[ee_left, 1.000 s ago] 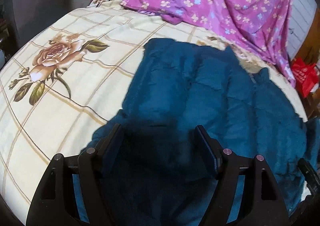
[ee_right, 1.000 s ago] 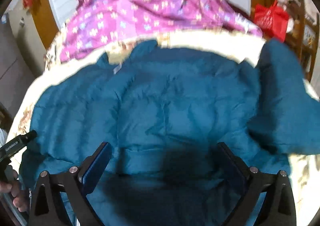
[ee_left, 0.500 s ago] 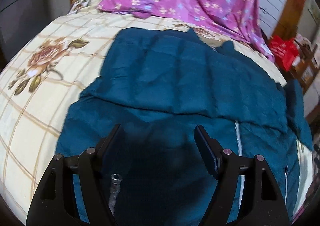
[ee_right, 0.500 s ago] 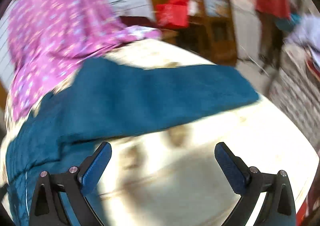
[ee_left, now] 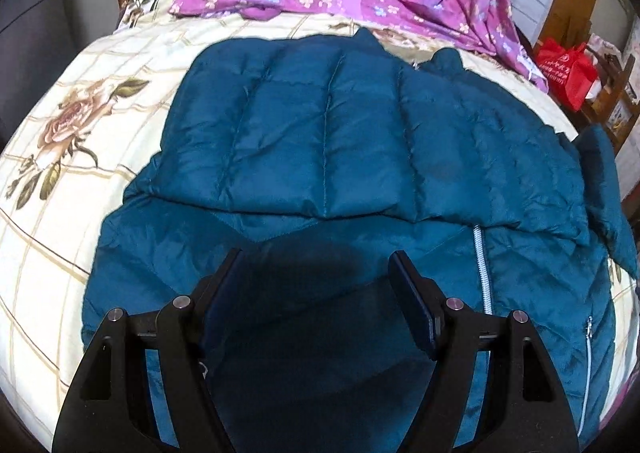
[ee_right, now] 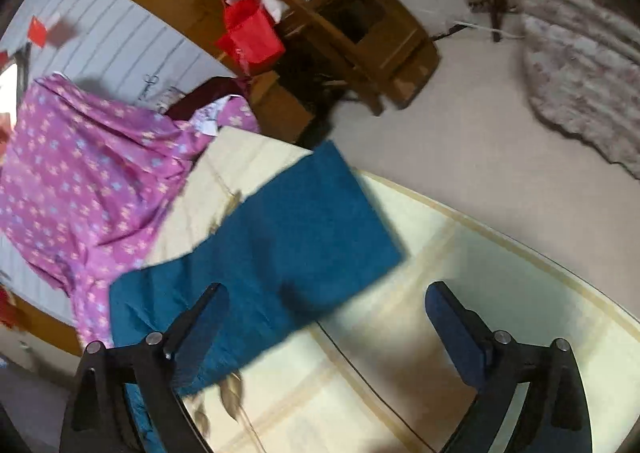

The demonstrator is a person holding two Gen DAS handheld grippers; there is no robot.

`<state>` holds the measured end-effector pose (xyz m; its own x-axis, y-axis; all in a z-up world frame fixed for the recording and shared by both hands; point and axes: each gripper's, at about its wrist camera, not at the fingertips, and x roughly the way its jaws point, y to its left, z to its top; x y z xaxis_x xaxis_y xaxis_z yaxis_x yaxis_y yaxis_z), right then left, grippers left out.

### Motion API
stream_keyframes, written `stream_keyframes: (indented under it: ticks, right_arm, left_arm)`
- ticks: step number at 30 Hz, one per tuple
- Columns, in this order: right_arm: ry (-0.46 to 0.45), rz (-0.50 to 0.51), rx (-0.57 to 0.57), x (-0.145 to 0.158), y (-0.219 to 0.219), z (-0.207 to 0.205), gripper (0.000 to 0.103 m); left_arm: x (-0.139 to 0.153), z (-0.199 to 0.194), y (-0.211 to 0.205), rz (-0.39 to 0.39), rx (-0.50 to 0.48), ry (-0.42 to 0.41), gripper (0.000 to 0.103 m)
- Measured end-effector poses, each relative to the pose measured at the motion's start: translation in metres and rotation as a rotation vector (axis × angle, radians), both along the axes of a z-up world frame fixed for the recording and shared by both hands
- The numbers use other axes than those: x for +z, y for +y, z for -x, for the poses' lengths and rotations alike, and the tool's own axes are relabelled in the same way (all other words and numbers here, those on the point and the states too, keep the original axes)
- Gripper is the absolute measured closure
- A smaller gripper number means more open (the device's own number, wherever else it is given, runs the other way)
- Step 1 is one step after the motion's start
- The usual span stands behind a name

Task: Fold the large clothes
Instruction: 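Move the right tool to the other jacket sleeve, then grasp the sleeve with the right tool and fold it across the body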

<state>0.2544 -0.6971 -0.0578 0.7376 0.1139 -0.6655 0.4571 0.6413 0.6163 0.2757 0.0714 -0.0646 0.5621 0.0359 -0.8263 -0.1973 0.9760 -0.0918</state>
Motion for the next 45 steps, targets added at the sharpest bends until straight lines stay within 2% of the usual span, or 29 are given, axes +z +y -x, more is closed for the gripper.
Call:
stream_keyframes:
  ticks: [4,6,10,12,15,17,18,19,20,22,27,29,31,33,35,40,45]
  right_arm:
    - [-0.048,-0.008,0.038,-0.003,0.002,-0.012,0.002]
    - [-0.092,-0.057,0.049,-0.007,0.001,-0.015,0.002]
    - [-0.107,-0.032,0.082,-0.007,0.009,-0.023,0.002]
    - [-0.111,0.001,0.072,-0.006,0.013,-0.027,0.006]
    - [-0.092,0.069,0.03,-0.007,0.019,-0.032,0.019]
    - [-0.044,0.137,0.007,-0.006,0.022,-0.038,0.037]
    - [-0.018,0.168,-0.001,-0.005,0.024,-0.04,0.042]
    - [0.012,0.198,-0.01,-0.004,0.026,-0.042,0.057]
    - [0.036,0.21,-0.01,-0.004,0.026,-0.044,0.079]
    - [0.032,0.196,0.011,-0.004,0.026,-0.042,0.087]
    - [-0.038,0.338,0.037,0.036,0.057,-0.027,0.09]
    - [-0.062,0.391,0.067,0.059,0.08,-0.022,0.09]
    - [-0.113,0.429,0.114,0.083,0.112,-0.017,0.09]
    - [-0.151,0.462,0.17,0.103,0.15,-0.015,0.09]
    - [-0.208,0.474,0.24,0.119,0.194,-0.01,0.09]
    - [-0.315,0.429,0.417,0.132,0.308,-0.011,0.09]
    - [-0.313,0.398,0.578,0.111,0.419,-0.025,0.09]
  left_arm:
    - [-0.005,-0.001,0.0,-0.01,0.009,0.012,0.03]
    - [-0.005,-0.001,-0.002,-0.018,0.008,0.01,0.03]
    - [-0.006,0.0,-0.004,-0.028,0.007,0.009,0.03]
    - [-0.006,-0.001,-0.004,-0.03,0.007,0.009,0.03]
    - [-0.007,-0.001,-0.004,-0.029,0.01,0.011,0.03]
    - [-0.007,-0.002,-0.002,-0.031,0.017,0.011,0.03]
    - [-0.006,-0.002,0.0,-0.034,0.025,0.009,0.03]
    - [-0.005,-0.003,0.002,-0.037,0.031,0.007,0.03]
    - [-0.004,-0.003,0.004,-0.041,0.039,0.006,0.03]
    - [-0.003,-0.004,0.01,-0.041,0.06,0.004,0.03]
    - [0.008,0.0,0.03,-0.05,0.13,-0.028,0.03]
    - [0.014,0.003,0.036,-0.069,0.146,-0.052,0.03]
    - [0.018,0.007,0.041,-0.125,0.164,-0.072,0.03]
    - [0.018,0.011,0.046,-0.211,0.189,-0.058,0.03]
    - [0.016,0.018,0.058,-0.249,0.209,-0.023,0.03]
    - [0.002,0.042,0.095,-0.207,0.264,0.033,0.03]
    - [0.001,0.041,0.129,-0.195,0.349,0.036,0.03]
